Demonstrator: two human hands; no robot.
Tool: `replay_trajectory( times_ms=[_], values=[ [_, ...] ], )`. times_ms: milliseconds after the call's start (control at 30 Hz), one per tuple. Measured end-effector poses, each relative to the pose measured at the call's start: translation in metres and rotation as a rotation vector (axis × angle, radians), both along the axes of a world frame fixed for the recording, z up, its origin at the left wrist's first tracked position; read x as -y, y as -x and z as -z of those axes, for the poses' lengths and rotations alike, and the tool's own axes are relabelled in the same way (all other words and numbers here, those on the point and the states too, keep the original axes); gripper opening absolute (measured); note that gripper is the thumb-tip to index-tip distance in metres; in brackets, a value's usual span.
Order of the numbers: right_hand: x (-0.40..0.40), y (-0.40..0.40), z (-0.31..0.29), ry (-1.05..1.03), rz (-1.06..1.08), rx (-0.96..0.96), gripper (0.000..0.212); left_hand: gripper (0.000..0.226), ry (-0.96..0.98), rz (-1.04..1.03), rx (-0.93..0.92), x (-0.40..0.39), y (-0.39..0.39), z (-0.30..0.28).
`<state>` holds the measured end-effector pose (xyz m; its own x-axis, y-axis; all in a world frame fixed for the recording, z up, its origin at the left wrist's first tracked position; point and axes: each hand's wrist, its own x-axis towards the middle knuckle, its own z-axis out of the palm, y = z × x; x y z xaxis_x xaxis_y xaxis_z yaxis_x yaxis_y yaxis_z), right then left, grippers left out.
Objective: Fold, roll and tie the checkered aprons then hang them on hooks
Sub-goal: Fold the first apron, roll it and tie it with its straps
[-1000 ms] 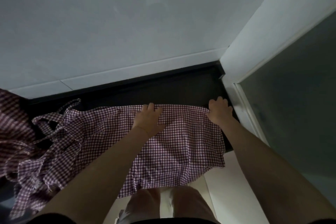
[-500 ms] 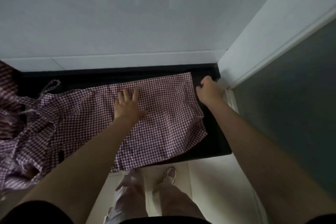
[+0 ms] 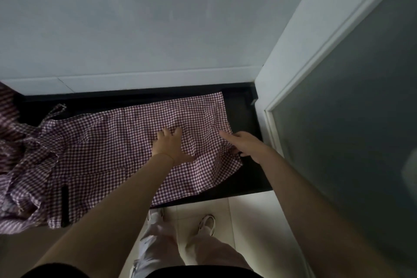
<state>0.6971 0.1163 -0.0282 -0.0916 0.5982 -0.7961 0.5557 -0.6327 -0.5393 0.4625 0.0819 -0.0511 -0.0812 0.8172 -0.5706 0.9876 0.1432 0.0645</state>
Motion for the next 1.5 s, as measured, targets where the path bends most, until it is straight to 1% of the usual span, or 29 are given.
replay_trajectory(
  times_ms=[67,100,167,233,300,367,400,467,533,600,667,733,800,833,900,967,1033,1067,1100,1167,1200,1233,1267,1333,1367,1400,1433,1500],
  values=[
    [0.007,-0.002,-0.002,0.006,-0.047,-0.096,0.08,0.116,0.055,0.016,-0.006,0.0,-0.003,0.0],
    [0.01,-0.004,-0.002,0.006,-0.094,-0.115,0.075,0.118,0.082,0.02,-0.01,0.001,-0.005,0.001],
    [0.012,-0.006,-0.002,-0.018,-0.192,-0.096,0.054,0.121,0.108,0.009,-0.001,0.004,-0.006,0.001],
    [0.013,-0.004,-0.007,-0.081,-0.163,-0.088,0.037,0.123,0.11,0.003,0.019,0.005,-0.006,0.002],
    [0.014,-0.005,-0.008,-0.114,-0.081,-0.118,0.034,0.125,0.109,0.009,0.031,0.007,-0.005,0.003],
    [0.016,-0.009,-0.011,-0.08,-0.037,-0.141,0.038,0.125,0.105,0.014,0.029,0.008,-0.004,0.005],
    [0.017,-0.011,-0.012,-0.037,-0.069,-0.112,0.04,0.125,0.1,0.016,0.025,0.008,-0.004,0.005],
    [0.02,-0.017,-0.016,0.07,-0.268,0.072,0.038,0.126,0.089,0.022,0.014,0.01,-0.004,0.006],
    [0.021,-0.021,-0.017,0.138,-0.385,0.238,0.036,0.128,0.085,0.032,0.003,0.011,-0.005,0.006],
    [0.019,-0.017,-0.017,0.118,-0.417,0.338,0.041,0.131,0.084,0.049,-0.02,0.013,-0.006,0.006],
    [0.017,-0.011,-0.014,0.0,-0.465,0.428,0.038,0.134,0.082,0.076,-0.045,0.014,-0.008,0.006],
    [0.017,-0.006,-0.006,-0.157,-0.415,0.432,0.026,0.134,0.083,0.094,-0.053,0.015,-0.009,0.006],
    [0.018,-0.003,0.006,-0.231,-0.277,0.407,0.02,0.13,0.069,0.085,-0.045,0.014,-0.008,0.007],
    [0.019,-0.002,0.011,-0.254,-0.193,0.399,0.02,0.124,0.049,0.069,-0.033,0.013,-0.008,0.007],
    [0.018,0.001,0.021,-0.264,-0.038,0.349,0.027,0.109,-0.001,0.038,-0.017,0.012,-0.007,0.007],
    [0.016,0.006,0.024,-0.208,0.076,0.265,0.038,0.099,-0.05,0.044,-0.022,0.012,-0.006,0.008],
    [0.013,0.01,0.025,-0.145,0.157,0.19,0.048,0.099,-0.068,0.045,0.001,0.014,-0.006,0.011],
    [0.011,0.011,0.027,-0.139,0.18,0.163,0.049,0.101,-0.068,0.045,0.014,0.015,-0.005,0.012],
    [0.009,0.011,0.028,-0.161,0.201,0.153,0.045,0.102,-0.067,0.047,0.022,0.017,-0.005,0.014],
    [0.005,0.01,0.03,-0.252,0.24,0.175,0.032,0.103,-0.09,0.067,0.039,0.019,-0.004,0.017],
    [0.003,0.009,0.031,-0.302,0.248,0.217,0.027,0.103,-0.117,0.086,0.058,0.02,-0.003,0.018],
    [0.003,0.009,0.031,-0.367,0.242,0.306,0.024,0.103,-0.15,0.105,0.081,0.021,0.0,0.02],
    [0.003,0.009,0.031,-0.467,0.218,0.451,0.021,0.101,-0.186,0.103,0.105,0.022,0.003,0.022],
    [0.005,0.01,0.037,-0.756,0.137,0.767,0.013,0.094,-0.245,0.024,0.109,0.028,0.011,0.029],
    [0.007,0.013,0.043,-0.891,0.061,0.854,0.015,0.091,-0.256,-0.028,0.085,0.031,0.016,0.033],
    [0.009,0.016,0.049,-1.0,-0.034,0.882,0.022,0.091,-0.245,-0.062,0.057,0.034,0.019,0.036],
    [0.013,0.022,0.054,-1.05,-0.146,0.855,0.033,0.092,-0.22,-0.072,0.032,0.038,0.022,0.04],
    [0.023,0.037,0.064,-1.042,-0.352,0.732,0.053,0.095,-0.184,-0.061,-0.001,0.04,0.023,0.045]
  ],
)
